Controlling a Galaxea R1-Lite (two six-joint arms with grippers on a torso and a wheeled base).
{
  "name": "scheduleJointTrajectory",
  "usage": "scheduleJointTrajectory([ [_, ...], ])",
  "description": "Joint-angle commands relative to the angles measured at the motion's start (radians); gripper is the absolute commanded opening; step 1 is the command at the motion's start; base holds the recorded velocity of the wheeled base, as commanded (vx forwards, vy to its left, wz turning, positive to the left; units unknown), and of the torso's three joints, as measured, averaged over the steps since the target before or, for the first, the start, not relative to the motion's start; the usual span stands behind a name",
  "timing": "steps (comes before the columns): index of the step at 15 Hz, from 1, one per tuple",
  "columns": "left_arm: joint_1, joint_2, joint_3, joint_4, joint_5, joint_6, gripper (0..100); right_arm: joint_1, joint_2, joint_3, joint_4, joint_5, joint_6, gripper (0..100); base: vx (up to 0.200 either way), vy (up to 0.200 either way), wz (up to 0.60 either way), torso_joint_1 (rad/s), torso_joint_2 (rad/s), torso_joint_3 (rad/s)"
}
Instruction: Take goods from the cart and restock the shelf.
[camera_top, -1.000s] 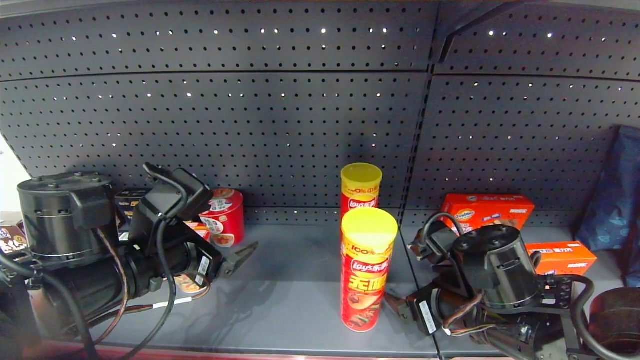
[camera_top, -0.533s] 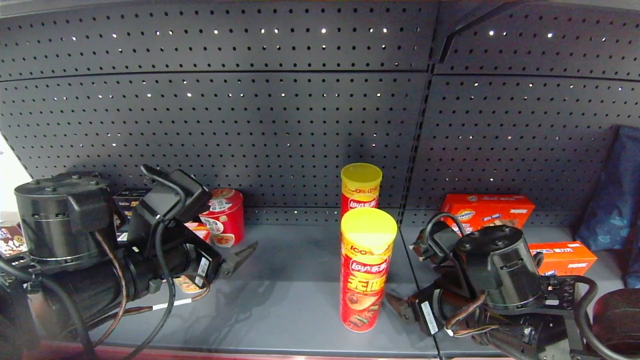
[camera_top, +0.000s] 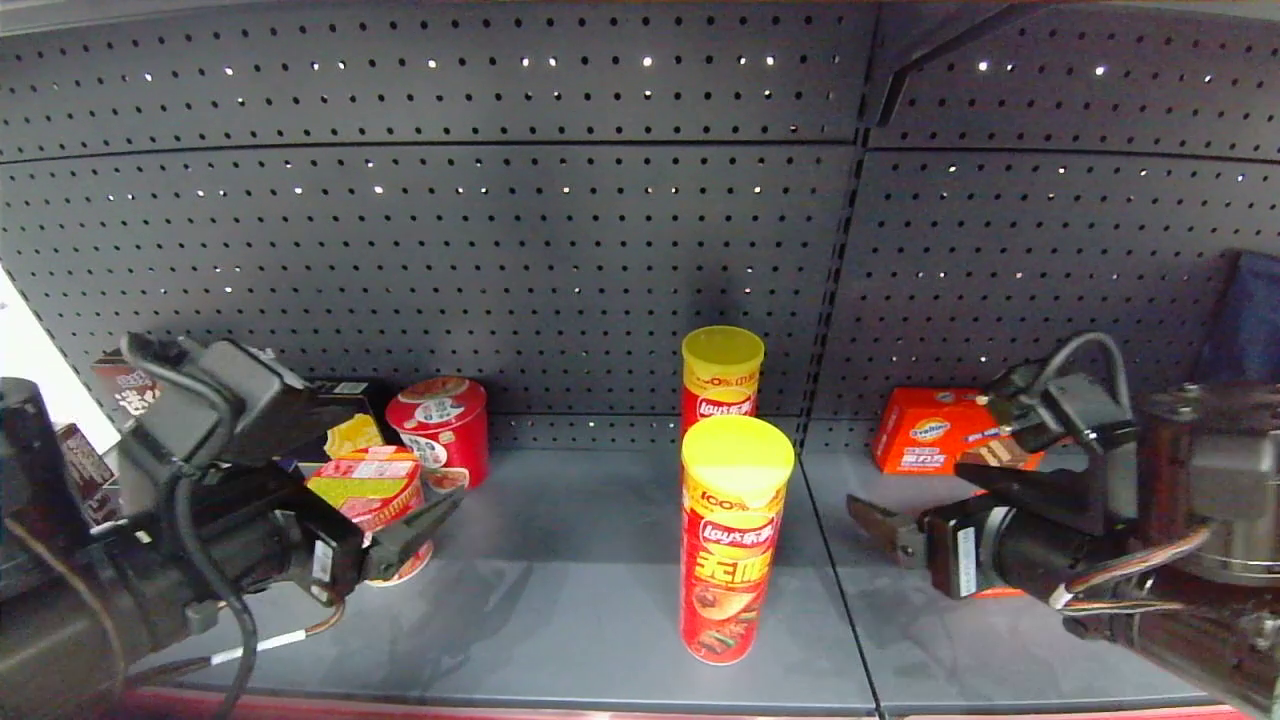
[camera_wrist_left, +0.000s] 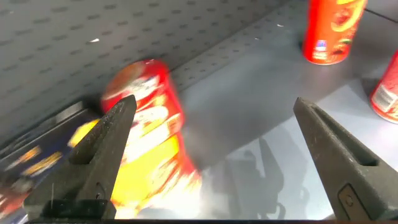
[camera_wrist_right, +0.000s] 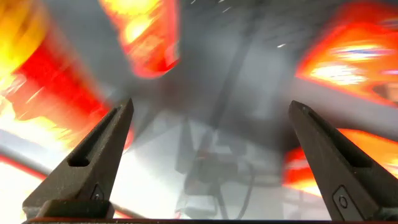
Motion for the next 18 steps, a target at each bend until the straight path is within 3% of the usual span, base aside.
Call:
scheduleJointTrajectory([
  [1, 0.108, -0.222, 0.097, 0.016, -0.035, -0.003, 100, -0.133, -0.214, 0.073, -0.011, 0.025, -0.004, 100, 0.0, 0.0, 0.0, 0.0, 0.0, 0.0],
  [2, 0.14, -0.285, 0.128, 0.028, -0.036, -0.009, 100, -0.182, -0.282, 0.111, -0.011, 0.028, -0.018, 100, 0.0, 0.0, 0.0, 0.0, 0.0, 0.0],
  [3, 0.163, -0.377, 0.159, 0.065, -0.027, -0.042, 100, -0.262, -0.384, 0.17, -0.005, 0.034, -0.042, 100, 0.0, 0.0, 0.0, 0.0, 0.0, 0.0],
  [4, 0.166, -0.42, 0.166, 0.089, -0.018, -0.052, 100, -0.302, -0.435, 0.199, -0.002, 0.036, -0.047, 100, 0.0, 0.0, 0.0, 0.0, 0.0, 0.0],
  [5, 0.171, -0.506, 0.183, 0.147, 0.028, -0.058, 100, -0.391, -0.564, 0.268, 0.013, 0.03, -0.045, 100, 0.0, 0.0, 0.0, 0.0, 0.0, 0.0],
  [7, 0.177, -0.626, 0.212, 0.174, 0.142, -0.068, 100, -0.534, -0.786, 0.346, 0.137, 0.024, -0.044, 100, 0.0, 0.0, 0.0, 0.0, 0.0, 0.0],
  [9, 0.177, -0.702, 0.243, 0.184, 0.174, -0.073, 100, -0.607, -0.903, 0.348, 0.257, 0.025, -0.045, 100, 0.0, 0.0, 0.0, 0.0, 0.0, 0.0],
  [11, 0.179, -0.925, 0.297, 0.364, 0.203, -0.072, 100, -0.765, -1.118, 0.352, 0.444, 0.039, -0.05, 100, 0.0, 0.0, 0.0, 0.0, 0.0, 0.0],
  [14, 0.136, -1.181, 0.285, 0.689, 0.191, -0.081, 100, -0.753, -1.294, 0.409, 0.507, 0.16, -0.085, 100, 0.0, 0.0, 0.0, 0.0, 0.0, 0.0],
  [15, 0.126, -1.212, 0.298, 0.727, 0.189, -0.101, 100, -0.748, -1.339, 0.452, 0.516, 0.214, -0.117, 100, 0.0, 0.0, 0.0, 0.0, 0.0, 0.0],
  [16, 0.128, -1.202, 0.303, 0.697, 0.172, -0.136, 100, -0.745, -1.339, 0.486, 0.495, 0.248, -0.134, 100, 0.0, 0.0, 0.0, 0.0, 0.0, 0.0],
  [18, 0.128, -1.202, 0.344, 0.681, 0.158, -0.141, 100, -0.738, -1.343, 0.558, 0.481, 0.29, -0.133, 100, 0.0, 0.0, 0.0, 0.0, 0.0, 0.0],
])
